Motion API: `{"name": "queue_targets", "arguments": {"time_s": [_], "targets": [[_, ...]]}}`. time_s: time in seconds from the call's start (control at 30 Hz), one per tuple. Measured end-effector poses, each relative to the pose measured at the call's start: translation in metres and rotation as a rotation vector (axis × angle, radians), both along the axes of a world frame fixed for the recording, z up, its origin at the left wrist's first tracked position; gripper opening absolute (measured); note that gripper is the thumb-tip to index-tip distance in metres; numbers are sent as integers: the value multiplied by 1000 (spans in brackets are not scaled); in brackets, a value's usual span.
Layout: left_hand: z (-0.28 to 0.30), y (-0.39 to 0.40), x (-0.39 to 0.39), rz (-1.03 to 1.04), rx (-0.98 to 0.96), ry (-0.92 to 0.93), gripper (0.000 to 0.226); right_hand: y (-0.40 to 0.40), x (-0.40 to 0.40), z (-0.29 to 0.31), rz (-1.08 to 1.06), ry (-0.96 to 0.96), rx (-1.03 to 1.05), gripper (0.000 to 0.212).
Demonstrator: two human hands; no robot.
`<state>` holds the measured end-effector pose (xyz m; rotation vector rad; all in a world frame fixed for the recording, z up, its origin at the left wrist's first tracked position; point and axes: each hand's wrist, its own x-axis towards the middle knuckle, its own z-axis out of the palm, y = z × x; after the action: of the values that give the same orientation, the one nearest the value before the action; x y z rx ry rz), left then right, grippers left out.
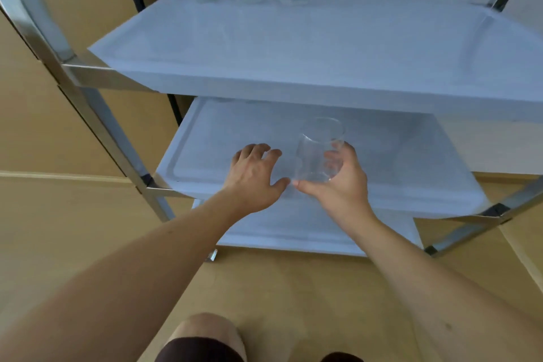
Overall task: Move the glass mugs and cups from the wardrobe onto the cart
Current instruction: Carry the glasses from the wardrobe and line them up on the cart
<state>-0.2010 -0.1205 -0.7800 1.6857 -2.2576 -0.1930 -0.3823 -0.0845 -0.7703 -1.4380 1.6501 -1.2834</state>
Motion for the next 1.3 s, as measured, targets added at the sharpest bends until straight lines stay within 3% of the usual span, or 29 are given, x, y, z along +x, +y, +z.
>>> {"name": "queue_targets", "arguments": {"time_s": [0.4, 0.73, 0.93, 1.03, 1.3], "targets": [[-30, -19, -12, 28, -44, 12, 56, -25, -9, -28, -16, 0, -96, 104], [-32, -41, 30, 140, 11, -33, 49, -47, 14, -33, 37, -13, -122, 106], [-31, -55, 50, 216, 76, -78, 61, -66, 33, -42, 92, -84, -153, 100], [-33, -63, 53, 230, 68, -81, 56, -79, 35, -48, 139, -107, -156, 97], [-45, -68, 51, 255, 17, -119, 64, -128, 41, -55, 156, -19, -217, 101]]}}
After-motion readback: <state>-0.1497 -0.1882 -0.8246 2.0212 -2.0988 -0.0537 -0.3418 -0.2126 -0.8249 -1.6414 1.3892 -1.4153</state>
